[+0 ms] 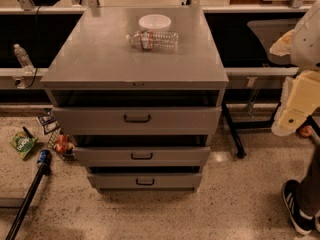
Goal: Open top drawer
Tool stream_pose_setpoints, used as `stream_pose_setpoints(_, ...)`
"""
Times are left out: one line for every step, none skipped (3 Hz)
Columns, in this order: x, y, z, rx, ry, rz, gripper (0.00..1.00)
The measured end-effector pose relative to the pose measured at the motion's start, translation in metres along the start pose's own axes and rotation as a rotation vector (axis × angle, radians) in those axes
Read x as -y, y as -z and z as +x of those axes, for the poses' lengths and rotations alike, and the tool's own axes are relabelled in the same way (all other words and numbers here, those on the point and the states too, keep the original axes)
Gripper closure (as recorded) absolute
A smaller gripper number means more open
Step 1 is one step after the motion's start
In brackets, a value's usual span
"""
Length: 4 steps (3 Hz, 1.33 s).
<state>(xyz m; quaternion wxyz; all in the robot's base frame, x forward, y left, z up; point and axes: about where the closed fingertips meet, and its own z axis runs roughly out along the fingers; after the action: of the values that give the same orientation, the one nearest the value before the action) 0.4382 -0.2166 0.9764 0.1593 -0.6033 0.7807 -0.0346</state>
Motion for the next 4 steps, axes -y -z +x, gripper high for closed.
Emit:
stream_pose_setpoints(0.000,0.000,0.000,0.000,0.000,0.000,0.00)
stream_pose_setpoints(0.004,-0.027,-0.011,0.086,0.014,-0.023,0.00)
stream_pose_setpoints(0.013,-0.087,-0.033,0.233,0.045,-0.081,0.00)
stream_pose_setpoints(0.022,-0.138,-0.049,0.317,0.089,-0.108,0.00)
